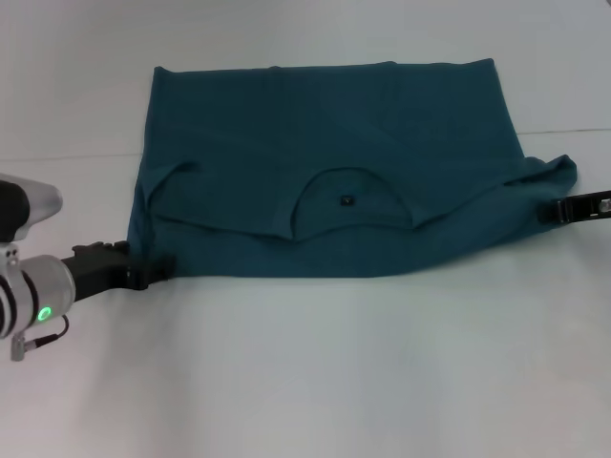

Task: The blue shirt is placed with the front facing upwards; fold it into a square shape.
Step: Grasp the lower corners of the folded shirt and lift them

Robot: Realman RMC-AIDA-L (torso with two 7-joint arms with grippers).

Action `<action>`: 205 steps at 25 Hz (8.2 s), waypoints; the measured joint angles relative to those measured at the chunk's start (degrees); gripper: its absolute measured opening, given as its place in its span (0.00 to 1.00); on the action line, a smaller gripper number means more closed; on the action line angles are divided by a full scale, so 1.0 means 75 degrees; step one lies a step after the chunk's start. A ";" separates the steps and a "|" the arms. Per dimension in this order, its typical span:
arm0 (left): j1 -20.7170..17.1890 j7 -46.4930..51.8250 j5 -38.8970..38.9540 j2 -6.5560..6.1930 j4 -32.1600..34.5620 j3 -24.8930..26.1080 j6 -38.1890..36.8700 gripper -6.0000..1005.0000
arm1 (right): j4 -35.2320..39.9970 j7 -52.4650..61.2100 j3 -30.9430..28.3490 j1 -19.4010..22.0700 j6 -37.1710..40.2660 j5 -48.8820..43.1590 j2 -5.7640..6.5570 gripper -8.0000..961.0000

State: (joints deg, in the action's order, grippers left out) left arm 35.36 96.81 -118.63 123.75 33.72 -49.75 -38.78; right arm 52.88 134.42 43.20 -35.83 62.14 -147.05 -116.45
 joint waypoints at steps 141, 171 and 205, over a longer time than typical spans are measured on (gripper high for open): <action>-0.2933 0.1520 -0.0612 0.0089 0.3519 0.1067 -0.6957 0.06 | -0.0157 -0.0660 -0.2315 0.2867 0.3977 0.1714 0.0267 0.06; -0.3776 0.1055 -0.1001 0.0117 0.3422 0.2107 -0.8566 0.06 | -0.0884 -0.1300 -0.2689 0.3881 0.4698 0.1656 0.0215 0.06; -0.3956 0.1003 -0.1325 0.0117 0.3444 0.2358 -0.9233 0.06 | -0.1282 -0.2174 -0.3461 0.4251 0.5708 0.1670 0.0305 0.06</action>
State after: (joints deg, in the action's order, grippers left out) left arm 5.69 104.33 -128.57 124.63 59.56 -32.06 -108.02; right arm 43.26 118.11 17.24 -3.95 104.95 -134.53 -114.16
